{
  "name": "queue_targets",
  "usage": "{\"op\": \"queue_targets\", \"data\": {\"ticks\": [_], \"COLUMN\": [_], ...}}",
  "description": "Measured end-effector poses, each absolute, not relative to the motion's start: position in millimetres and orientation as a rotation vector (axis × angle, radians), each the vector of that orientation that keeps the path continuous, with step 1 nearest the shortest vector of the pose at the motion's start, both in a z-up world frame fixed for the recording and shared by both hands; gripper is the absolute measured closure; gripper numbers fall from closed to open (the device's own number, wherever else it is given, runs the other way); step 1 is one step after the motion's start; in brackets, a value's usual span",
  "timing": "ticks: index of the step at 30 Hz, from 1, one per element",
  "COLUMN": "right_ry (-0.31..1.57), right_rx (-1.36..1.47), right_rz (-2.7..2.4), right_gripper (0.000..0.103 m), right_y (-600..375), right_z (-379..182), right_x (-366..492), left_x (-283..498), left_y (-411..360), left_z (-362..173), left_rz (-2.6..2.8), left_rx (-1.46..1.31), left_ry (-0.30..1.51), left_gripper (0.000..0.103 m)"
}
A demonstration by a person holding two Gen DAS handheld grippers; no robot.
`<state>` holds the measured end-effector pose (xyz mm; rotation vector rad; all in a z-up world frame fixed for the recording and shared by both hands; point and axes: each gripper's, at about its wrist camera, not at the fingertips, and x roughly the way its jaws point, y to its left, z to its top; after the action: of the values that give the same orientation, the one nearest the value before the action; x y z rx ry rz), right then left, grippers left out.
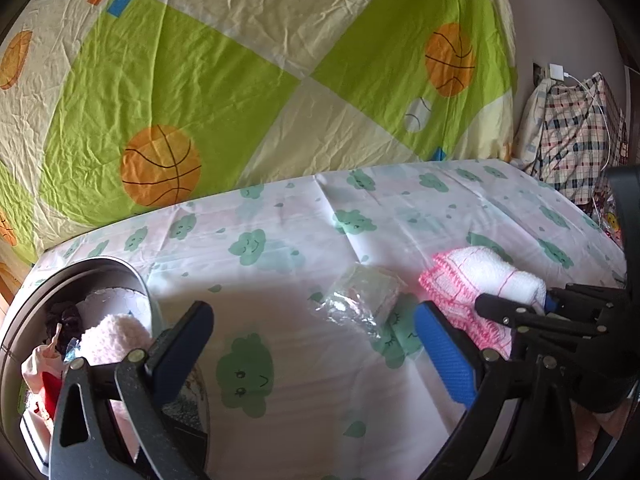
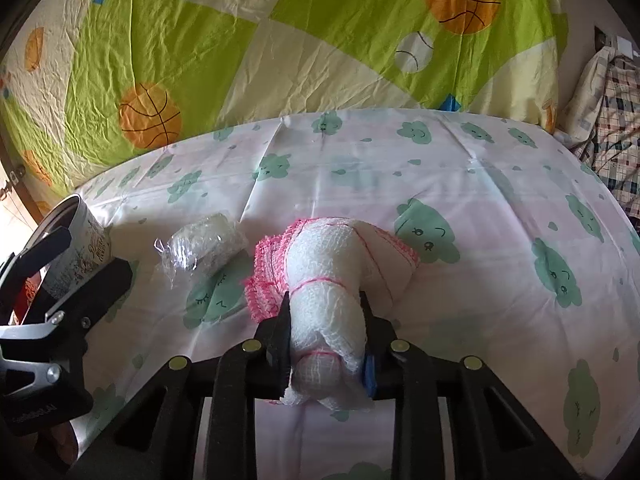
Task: Organize soft objects
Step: 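Lift the towel with the right gripper while the left gripper grasps the clear plastic bag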
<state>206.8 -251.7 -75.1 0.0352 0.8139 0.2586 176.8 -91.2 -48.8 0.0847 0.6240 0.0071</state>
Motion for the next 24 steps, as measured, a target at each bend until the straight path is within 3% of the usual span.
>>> {"op": "queue_targets", "data": {"ticks": [13, 19, 21, 24], "right_ry": [0.728, 0.723, 0.716, 0.704], "right_rx": [0.17, 0.207, 0.197, 0.182], "right_rz": [0.206, 0.194, 0.197, 0.195], "right_gripper": [0.075, 0.075, 0.075, 0.075], "right_y": [-279, -285, -283, -281], "right_z": [-65, -65, -64, -62], "right_x": [199, 202, 201, 199], "left_x": [211, 225, 232, 239], "left_y": [-105, -113, -112, -111], "left_z": [-67, -73, -76, -80], "left_rz": [-0.055, -0.104, -0.121, -0.142], "left_rx": [0.071, 0.071, 0.052, 0.024], "left_ry": [0.717, 0.762, 0.792, 0.822], "left_gripper": [0.003, 0.011, 0.022, 0.027]}}
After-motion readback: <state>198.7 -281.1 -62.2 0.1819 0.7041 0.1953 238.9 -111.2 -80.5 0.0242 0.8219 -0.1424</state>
